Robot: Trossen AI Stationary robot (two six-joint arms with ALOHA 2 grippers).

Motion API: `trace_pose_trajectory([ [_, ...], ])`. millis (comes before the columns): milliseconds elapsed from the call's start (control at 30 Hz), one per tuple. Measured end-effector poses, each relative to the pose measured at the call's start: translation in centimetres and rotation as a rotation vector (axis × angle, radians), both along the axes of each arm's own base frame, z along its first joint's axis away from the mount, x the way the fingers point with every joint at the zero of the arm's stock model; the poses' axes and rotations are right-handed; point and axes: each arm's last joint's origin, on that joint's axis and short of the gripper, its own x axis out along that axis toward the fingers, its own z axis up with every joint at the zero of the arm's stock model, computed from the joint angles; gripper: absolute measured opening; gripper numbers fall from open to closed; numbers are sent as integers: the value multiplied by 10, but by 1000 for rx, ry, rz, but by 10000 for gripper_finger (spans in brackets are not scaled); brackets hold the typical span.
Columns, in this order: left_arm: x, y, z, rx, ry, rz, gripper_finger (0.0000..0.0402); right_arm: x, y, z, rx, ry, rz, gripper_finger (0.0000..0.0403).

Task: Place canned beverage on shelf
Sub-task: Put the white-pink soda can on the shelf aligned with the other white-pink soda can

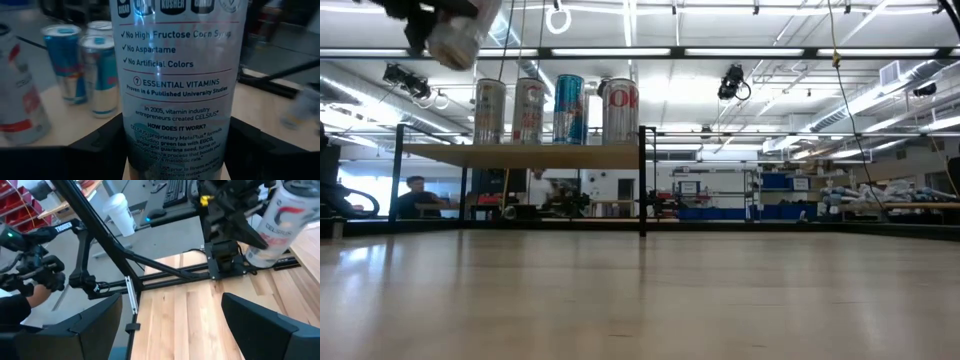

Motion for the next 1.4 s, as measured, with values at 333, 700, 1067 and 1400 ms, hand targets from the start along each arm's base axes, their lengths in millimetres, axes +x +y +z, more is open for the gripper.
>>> trace_pose_trajectory([
  [333,22,2,-48,141,-175,70,256,-1,0,-3,-22,31,5,350],
  [700,34,8,-95,299,-190,180,257,-1,-1,-4,-65,25,-16,350],
  [1067,30,30,-121,311,-211,384,257,-1,-1,-4,-121,11,7,350],
  [1400,28,46,-126,300,-165,424,257,0,-6,-4,-127,10,-7,350],
])
